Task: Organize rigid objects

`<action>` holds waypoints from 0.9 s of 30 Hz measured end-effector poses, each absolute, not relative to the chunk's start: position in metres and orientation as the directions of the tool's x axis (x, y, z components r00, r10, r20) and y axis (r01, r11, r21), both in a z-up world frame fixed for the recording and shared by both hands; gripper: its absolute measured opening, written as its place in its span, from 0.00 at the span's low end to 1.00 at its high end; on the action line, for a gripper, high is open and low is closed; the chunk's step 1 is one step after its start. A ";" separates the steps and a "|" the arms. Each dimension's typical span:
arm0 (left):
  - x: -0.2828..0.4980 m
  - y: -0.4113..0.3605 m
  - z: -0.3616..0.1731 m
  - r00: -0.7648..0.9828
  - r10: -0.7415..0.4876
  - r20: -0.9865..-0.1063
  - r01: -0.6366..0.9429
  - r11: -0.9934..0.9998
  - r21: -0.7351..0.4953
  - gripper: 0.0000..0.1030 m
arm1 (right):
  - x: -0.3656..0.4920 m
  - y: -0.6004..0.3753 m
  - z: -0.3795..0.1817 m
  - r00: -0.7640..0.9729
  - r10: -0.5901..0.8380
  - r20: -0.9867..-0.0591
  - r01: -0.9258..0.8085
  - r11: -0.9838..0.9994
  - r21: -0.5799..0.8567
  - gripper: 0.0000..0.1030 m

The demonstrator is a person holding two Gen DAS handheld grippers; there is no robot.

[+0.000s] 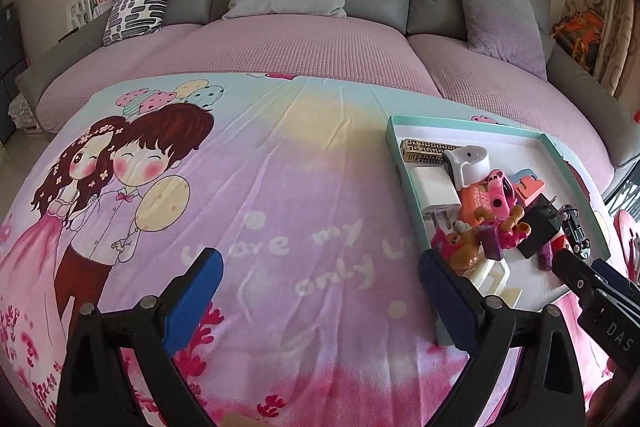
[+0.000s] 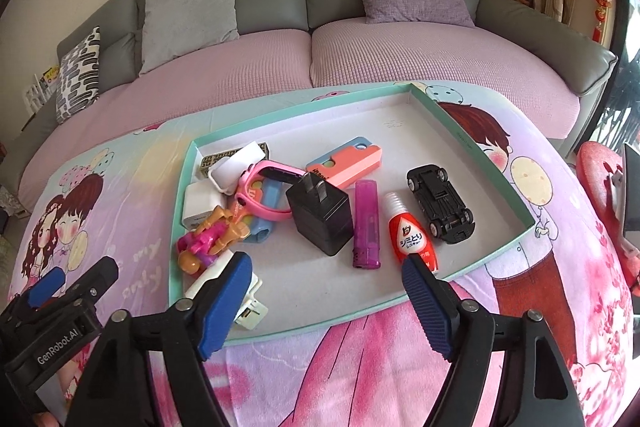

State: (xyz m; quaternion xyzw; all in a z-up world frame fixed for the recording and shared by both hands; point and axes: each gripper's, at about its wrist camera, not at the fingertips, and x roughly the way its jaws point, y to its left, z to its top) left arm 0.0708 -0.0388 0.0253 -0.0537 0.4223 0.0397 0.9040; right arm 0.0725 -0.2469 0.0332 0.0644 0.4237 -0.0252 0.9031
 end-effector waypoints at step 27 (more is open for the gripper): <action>0.062 -0.013 -0.002 0.566 0.016 -0.824 -0.148 0.985 -0.083 0.95 | 0.071 -0.226 0.013 0.568 -0.002 -0.823 0.028 0.999 0.017 1.00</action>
